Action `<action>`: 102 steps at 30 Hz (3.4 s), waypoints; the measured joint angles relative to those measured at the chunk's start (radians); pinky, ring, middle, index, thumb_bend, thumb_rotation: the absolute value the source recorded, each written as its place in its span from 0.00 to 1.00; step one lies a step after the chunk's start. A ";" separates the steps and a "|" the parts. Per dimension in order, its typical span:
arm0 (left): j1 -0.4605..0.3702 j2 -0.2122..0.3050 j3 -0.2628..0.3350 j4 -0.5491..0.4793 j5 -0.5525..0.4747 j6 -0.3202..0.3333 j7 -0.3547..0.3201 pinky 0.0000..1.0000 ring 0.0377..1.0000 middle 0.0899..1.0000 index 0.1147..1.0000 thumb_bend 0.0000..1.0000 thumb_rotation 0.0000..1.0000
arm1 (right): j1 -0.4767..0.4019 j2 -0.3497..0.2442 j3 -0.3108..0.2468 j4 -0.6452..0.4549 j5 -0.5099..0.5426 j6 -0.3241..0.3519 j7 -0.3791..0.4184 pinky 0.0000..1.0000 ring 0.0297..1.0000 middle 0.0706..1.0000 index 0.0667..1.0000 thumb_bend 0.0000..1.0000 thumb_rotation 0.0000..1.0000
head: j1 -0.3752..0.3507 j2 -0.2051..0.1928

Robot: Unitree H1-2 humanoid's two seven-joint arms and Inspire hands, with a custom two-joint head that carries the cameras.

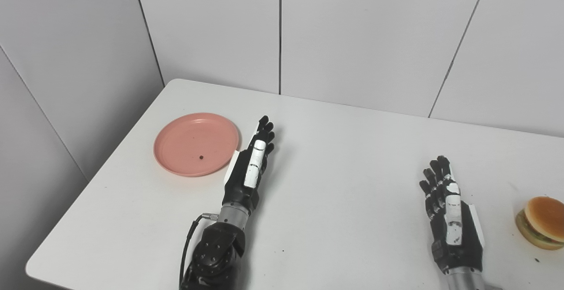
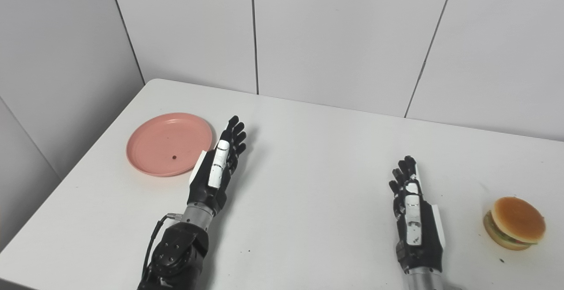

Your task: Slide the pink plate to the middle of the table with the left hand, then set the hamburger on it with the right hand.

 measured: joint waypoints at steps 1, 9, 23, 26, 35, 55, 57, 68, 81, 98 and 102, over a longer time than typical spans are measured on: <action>-0.003 0.005 0.004 -0.015 0.002 0.014 0.003 1.00 1.00 1.00 0.99 0.70 1.00 | 0.000 -0.001 -0.001 0.000 0.001 0.000 0.002 1.00 1.00 1.00 1.00 0.49 0.93 | 0.006 -0.002; -0.020 0.028 0.039 -0.043 0.008 0.041 0.025 1.00 0.98 0.98 0.97 0.72 1.00 | 0.002 -0.001 -0.010 -0.002 0.006 0.000 0.006 1.00 1.00 1.00 1.00 0.49 0.92 | 0.012 -0.008; -0.131 0.154 0.146 0.075 0.008 0.018 0.049 0.90 0.88 0.87 0.86 0.73 1.00 | -0.001 -0.006 -0.013 0.003 0.015 -0.003 0.010 1.00 1.00 1.00 1.00 0.48 0.92 | 0.044 -0.031; -0.137 0.180 0.179 0.097 0.007 0.019 0.062 0.86 0.86 0.84 0.83 0.70 1.00 | -0.002 -0.006 -0.015 0.006 0.017 -0.006 0.011 1.00 1.00 1.00 1.00 0.48 0.91 | 0.046 -0.034; -0.226 0.273 0.238 0.252 0.007 -0.026 0.080 0.78 0.78 0.75 0.72 0.67 1.00 | -0.018 -0.008 -0.022 0.027 0.018 -0.025 0.021 1.00 1.00 1.00 1.00 0.47 0.92 | 0.052 -0.049; -0.265 0.368 0.332 0.484 -0.023 -0.136 0.127 0.70 0.69 0.66 0.64 0.66 1.00 | -0.021 -0.010 -0.028 0.029 0.017 -0.028 0.027 1.00 1.00 1.00 1.00 0.47 0.92 | 0.058 -0.049; -0.268 0.374 0.334 0.522 -0.023 -0.141 0.137 0.69 0.69 0.66 0.64 0.66 1.00 | -0.021 -0.010 -0.028 0.029 0.017 -0.028 0.027 1.00 1.00 1.00 1.00 0.47 0.92 | 0.058 -0.049; -0.272 0.398 0.308 0.694 -0.039 -0.230 0.133 0.78 0.71 0.68 0.65 0.64 1.00 | -0.020 -0.010 -0.028 0.026 0.016 -0.031 0.028 1.00 1.00 1.00 1.00 0.47 0.93 | 0.057 -0.043; -0.286 0.384 0.270 0.744 -0.068 -0.252 0.121 0.79 0.73 0.68 0.65 0.70 1.00 | -0.010 -0.011 -0.043 0.009 0.014 -0.029 0.006 1.00 1.00 1.00 1.00 0.49 0.90 | 0.057 -0.037; -0.232 0.268 0.218 0.581 -0.101 -0.212 0.083 0.74 0.74 0.70 0.67 0.69 1.00 | -0.006 -0.011 -0.042 0.001 -0.005 -0.029 -0.001 1.00 1.00 1.00 1.00 0.50 0.90 | 0.041 -0.031; -0.226 0.259 0.205 0.553 -0.101 -0.194 0.082 0.74 0.73 0.69 0.66 0.67 1.00 | -0.004 -0.011 -0.041 -0.003 -0.007 -0.025 -0.002 1.00 1.00 1.00 1.00 0.49 0.89 | 0.034 -0.032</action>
